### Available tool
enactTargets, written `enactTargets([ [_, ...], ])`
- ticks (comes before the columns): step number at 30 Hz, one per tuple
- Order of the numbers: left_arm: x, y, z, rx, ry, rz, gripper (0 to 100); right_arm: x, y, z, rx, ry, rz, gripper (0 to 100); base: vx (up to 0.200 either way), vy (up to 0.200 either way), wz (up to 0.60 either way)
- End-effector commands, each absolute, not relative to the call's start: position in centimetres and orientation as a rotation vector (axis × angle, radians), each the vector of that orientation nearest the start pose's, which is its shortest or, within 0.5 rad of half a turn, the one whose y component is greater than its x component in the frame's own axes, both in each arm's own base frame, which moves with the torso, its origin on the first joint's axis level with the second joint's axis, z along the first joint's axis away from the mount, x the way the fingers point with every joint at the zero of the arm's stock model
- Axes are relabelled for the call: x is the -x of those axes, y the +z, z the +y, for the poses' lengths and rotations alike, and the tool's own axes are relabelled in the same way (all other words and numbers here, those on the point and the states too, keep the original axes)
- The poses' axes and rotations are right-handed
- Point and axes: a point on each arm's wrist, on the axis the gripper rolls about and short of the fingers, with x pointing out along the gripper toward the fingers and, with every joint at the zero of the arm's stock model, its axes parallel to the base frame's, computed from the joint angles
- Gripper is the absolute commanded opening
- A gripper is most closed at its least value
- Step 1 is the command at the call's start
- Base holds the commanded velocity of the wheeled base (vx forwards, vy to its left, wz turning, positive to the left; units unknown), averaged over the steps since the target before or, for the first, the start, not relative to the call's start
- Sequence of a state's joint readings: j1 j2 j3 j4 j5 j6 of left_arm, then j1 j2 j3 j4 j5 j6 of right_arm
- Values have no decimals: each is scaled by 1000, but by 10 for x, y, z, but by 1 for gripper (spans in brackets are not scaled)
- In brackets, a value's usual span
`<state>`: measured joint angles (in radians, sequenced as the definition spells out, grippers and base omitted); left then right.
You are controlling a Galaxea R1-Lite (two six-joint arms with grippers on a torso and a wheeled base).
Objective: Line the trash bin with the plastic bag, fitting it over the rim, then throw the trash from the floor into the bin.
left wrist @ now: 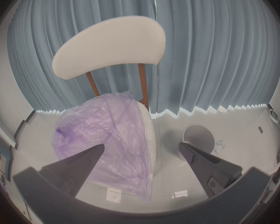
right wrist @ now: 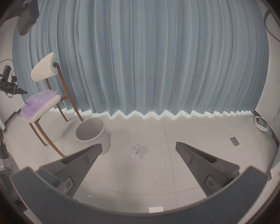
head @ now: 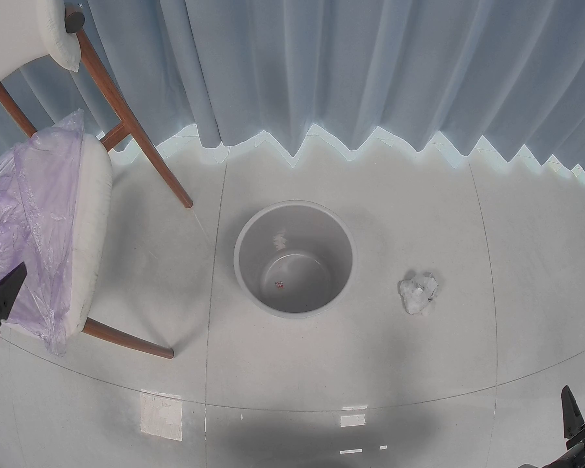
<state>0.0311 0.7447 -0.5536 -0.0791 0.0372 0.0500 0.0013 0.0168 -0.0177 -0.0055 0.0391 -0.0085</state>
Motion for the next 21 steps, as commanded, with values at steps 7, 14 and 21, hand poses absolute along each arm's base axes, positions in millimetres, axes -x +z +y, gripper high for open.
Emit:
enactTargets([
  [7,-156,245,17,-11,17,292,100,23,76,1,9,41,-6,100,0,0,0],
  [14,-199,252,35,13,37,326,100,23,76,1,9,41,-6,100,0,0,0],
  [21,-226,242,44,10,18,350,100,23,76,1,9,41,-6,100,0,0,0],
])
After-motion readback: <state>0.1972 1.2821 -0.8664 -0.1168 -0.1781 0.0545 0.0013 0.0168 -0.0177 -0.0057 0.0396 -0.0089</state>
